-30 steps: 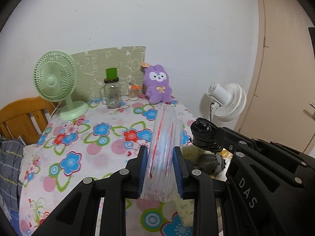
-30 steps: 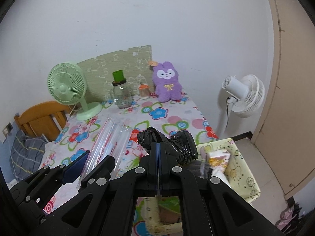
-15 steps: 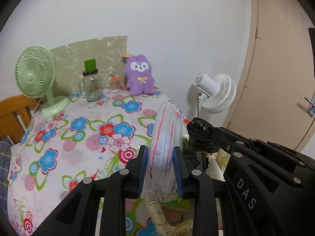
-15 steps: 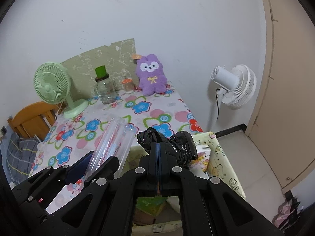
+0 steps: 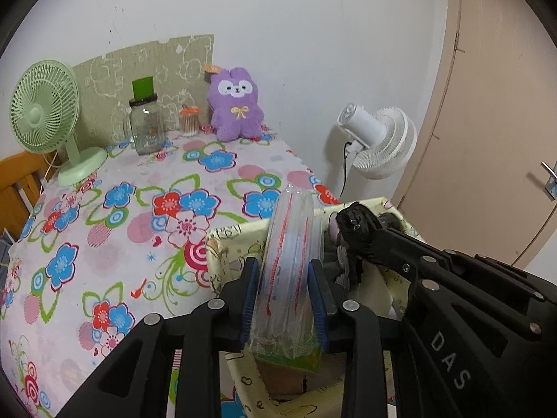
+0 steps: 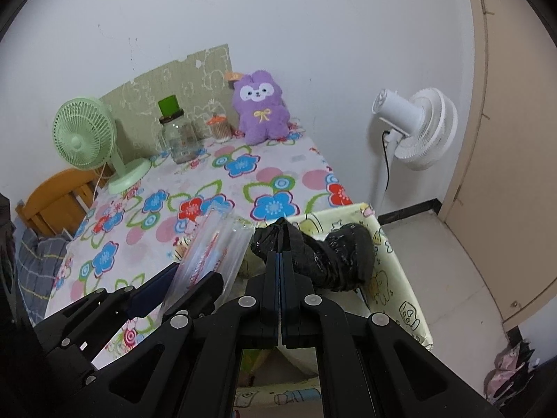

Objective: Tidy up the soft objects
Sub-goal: 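Lower the straw pack and bundle into the box and open both tools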

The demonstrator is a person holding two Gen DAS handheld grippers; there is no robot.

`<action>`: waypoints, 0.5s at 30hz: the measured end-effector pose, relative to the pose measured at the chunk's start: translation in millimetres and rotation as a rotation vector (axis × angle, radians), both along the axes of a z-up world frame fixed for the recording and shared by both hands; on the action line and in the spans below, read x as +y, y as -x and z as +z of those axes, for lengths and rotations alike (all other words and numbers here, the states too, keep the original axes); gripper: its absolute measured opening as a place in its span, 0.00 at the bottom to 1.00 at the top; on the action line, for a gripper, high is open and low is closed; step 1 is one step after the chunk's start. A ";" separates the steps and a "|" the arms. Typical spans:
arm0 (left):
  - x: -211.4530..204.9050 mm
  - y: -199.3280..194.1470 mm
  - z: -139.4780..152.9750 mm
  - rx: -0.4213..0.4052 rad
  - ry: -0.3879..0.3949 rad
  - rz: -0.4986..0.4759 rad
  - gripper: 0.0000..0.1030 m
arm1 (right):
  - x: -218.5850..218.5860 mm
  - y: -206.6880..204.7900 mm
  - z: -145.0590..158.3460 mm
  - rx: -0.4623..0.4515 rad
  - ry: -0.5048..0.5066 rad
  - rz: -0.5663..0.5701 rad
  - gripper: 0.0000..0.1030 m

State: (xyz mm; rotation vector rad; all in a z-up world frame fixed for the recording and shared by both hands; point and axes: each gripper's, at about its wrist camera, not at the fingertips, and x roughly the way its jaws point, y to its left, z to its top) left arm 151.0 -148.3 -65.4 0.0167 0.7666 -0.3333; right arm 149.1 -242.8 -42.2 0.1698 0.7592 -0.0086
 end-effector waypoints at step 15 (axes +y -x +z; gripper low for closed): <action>-9.3 -2.1 -17.7 0.037 -0.069 0.003 0.50 | -6.2 -2.8 -21.5 0.043 -0.052 0.042 0.04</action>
